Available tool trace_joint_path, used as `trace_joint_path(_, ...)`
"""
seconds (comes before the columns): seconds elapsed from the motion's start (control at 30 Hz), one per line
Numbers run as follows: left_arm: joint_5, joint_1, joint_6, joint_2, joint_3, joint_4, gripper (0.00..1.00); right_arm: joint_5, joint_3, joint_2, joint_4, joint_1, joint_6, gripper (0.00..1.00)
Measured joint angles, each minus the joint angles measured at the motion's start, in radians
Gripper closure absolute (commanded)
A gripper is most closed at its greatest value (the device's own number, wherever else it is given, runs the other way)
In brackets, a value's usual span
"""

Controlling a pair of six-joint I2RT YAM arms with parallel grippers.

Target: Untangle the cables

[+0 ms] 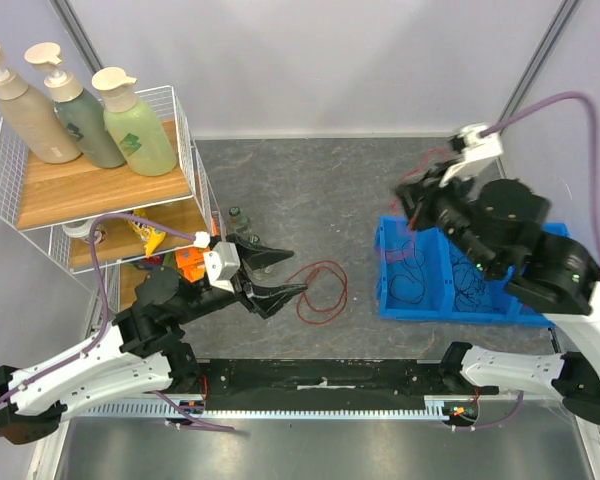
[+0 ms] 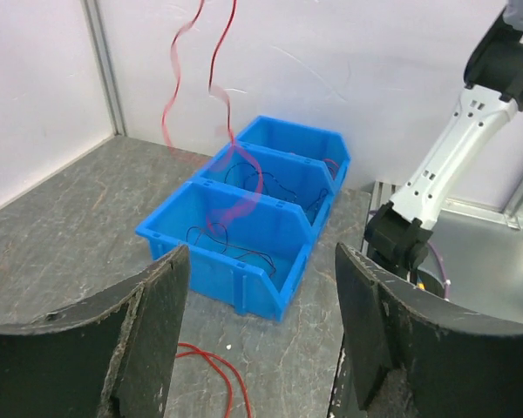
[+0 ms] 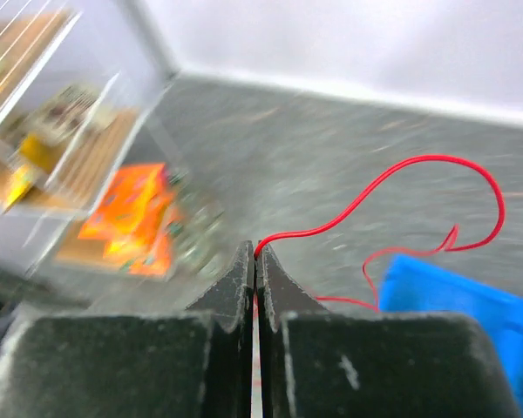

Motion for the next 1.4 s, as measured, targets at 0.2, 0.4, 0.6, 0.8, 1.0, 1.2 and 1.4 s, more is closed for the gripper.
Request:
trace_joint_path(0.2, -0.040, 0.000, -0.028, -0.003, 0.000, -0.002, 0.26, 0.476, 0.183, 0.073, -0.074, -0.103, -0.121, 1.00)
trace_joint_path(0.4, -0.041, 0.000, -0.050, 0.019, 0.000, -0.010, 0.26, 0.604, 0.204, 0.243, -0.106, -0.612, -0.195, 1.00)
trace_joint_path(0.6, -0.028, 0.000, -0.073, 0.023, 0.000, -0.024, 0.26, 0.578, 0.134, 0.330, -0.145, -0.950, -0.177, 1.00)
trace_joint_path(0.8, -0.009, 0.000, -0.079, 0.032, 0.009, -0.050, 0.26, 0.459, 0.233, 0.348, -0.172, -1.178, -0.149, 1.00)
trace_joint_path(1.0, 0.011, 0.000, -0.079, 0.054, 0.051, -0.082, 0.26, 0.370, 0.406, 0.392, -0.177, -1.279, -0.140, 1.00)
trace_joint_path(1.2, 0.010, 0.000, -0.084, 0.051, 0.071, -0.107, 0.26, 0.305, 0.361, 0.402, -0.167, -1.323, -0.110, 1.00)
trace_joint_path(1.4, 0.014, 0.000, -0.110, 0.058, 0.069, -0.104, 0.26, 0.199, -0.082, 0.307, -0.076, -1.323, -0.033, 1.00)
